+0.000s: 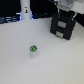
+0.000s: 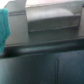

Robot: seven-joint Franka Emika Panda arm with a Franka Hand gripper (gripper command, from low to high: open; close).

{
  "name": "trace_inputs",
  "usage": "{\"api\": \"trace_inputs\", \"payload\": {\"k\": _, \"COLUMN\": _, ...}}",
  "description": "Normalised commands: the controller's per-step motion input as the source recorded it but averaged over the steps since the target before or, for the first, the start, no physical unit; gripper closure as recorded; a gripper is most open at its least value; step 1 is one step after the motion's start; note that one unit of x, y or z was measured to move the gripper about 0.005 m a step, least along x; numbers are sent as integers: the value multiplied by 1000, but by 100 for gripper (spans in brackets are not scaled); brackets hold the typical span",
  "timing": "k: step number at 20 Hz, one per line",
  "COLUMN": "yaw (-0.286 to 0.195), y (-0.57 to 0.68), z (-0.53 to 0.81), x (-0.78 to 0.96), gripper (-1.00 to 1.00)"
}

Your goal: Open the kcup holder, insert the kcup into the holder, and close the kcup holder

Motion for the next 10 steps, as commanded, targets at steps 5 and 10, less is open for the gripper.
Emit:
{"api": "trace_inputs", "payload": {"k": 5, "yaw": -20, "y": 76, "z": -427, "x": -363, "gripper": -100}}
{"api": "trace_inputs", "payload": {"k": 10, "yaw": -10, "y": 47, "z": -487, "x": -368, "gripper": -100}}
